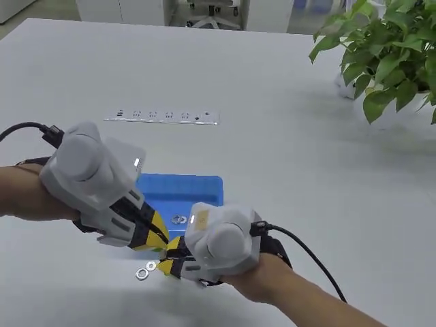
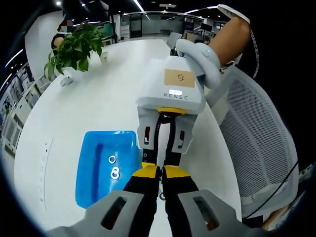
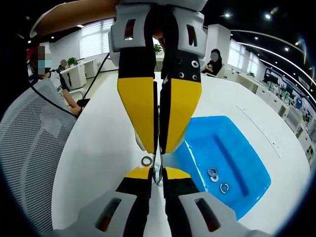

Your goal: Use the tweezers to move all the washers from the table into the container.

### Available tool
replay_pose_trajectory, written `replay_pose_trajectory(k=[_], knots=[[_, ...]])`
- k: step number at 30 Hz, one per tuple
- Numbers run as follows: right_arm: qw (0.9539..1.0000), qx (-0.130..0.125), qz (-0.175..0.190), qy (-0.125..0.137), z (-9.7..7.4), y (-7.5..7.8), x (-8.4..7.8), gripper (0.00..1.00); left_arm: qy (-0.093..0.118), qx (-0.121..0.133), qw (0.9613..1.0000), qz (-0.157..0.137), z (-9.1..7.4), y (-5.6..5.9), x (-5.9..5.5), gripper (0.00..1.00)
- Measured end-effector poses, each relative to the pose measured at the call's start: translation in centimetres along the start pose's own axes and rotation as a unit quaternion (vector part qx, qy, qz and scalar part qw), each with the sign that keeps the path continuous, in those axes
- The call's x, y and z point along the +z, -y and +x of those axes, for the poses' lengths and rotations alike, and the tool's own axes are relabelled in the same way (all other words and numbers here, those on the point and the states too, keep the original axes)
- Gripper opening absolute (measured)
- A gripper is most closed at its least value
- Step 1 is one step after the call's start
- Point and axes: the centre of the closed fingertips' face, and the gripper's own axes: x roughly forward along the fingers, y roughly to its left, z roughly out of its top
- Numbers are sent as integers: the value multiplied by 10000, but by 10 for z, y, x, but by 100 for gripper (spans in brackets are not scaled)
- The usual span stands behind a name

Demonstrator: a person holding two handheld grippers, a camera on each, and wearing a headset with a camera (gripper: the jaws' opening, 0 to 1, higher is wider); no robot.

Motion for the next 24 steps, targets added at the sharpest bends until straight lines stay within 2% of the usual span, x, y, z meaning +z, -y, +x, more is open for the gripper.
replay_pose_trajectory(k=[11,19,24], knots=[[10000,37,-53,-20,-3,-3,4,10,-36,4,10000,-26,-4,3,2,6],[9999,94,-55,65,-10,-7,17,10,-1,37,9996,-265,-17,5,9,6],[9999,67,-80,88,-14,-6,24,10,4,90,9996,-278,-23,6,13,6]])
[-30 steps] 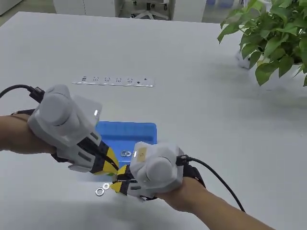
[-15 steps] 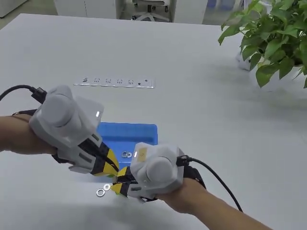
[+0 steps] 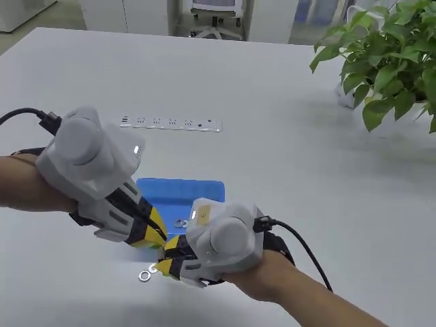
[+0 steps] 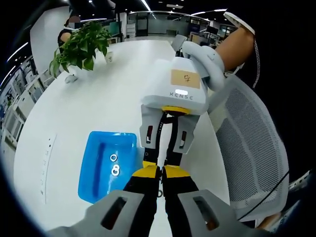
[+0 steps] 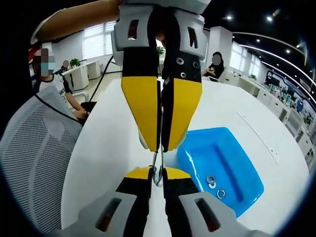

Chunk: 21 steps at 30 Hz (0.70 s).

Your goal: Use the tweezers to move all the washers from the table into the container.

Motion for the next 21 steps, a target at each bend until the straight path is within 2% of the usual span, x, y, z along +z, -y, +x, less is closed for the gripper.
replay_pose_trajectory(k=[10,21], knots=[[9999,-3,-124,-62,-10,5,19,10,0,71,10000,64,-18,-2,12,6],[9999,-95,-76,102,-17,23,39,10,-9,213,9996,173,-37,-16,24,6]])
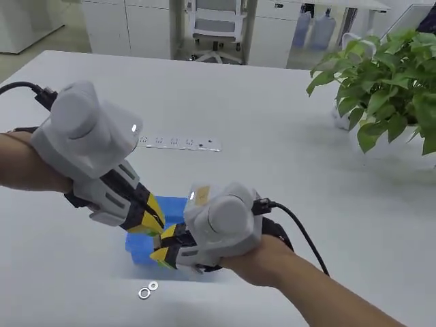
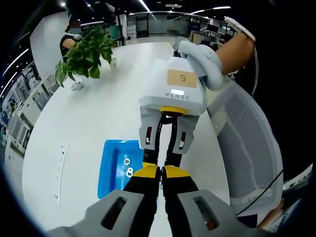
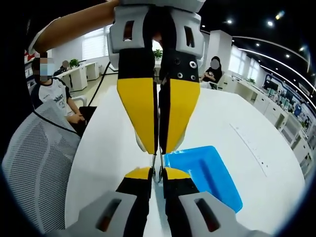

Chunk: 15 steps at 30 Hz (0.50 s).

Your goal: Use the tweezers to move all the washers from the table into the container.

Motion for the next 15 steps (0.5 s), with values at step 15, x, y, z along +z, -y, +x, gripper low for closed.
replay_pose_trajectory(k=[15], knots=[[9998,-110,-140,55,0,30,8,10,-32,173,9997,163,-6,-28,5,6]])
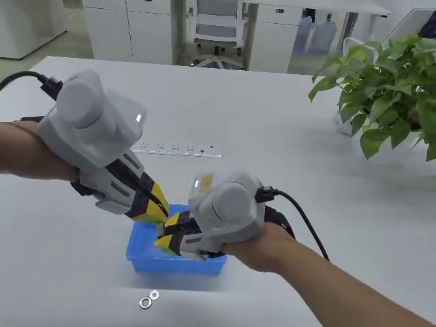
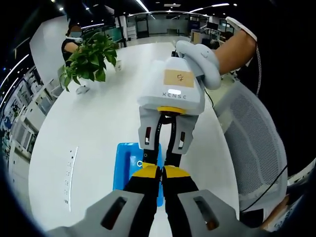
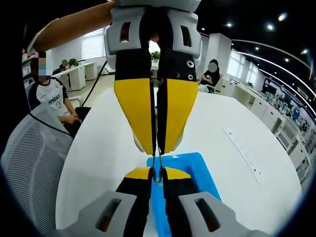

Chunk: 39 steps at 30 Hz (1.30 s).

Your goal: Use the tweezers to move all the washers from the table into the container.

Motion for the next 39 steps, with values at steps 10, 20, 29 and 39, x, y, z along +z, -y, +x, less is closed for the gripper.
replay_pose_trajectory(k=[10,20,29,39], knots=[[10000,-22,-33,31,11,19,-7,10,-60,64,9999,62,7,-18,-9,6],[10000,16,-2,12,25,31,-21,10,-36,149,9999,32,20,-32,-23,6],[10000,47,-2,-73,38,37,-34,11,-70,169,9998,19,33,-40,-36,6],[9997,149,80,-195,45,35,-47,11,-59,110,9999,-52,44,-42,-44,6]])
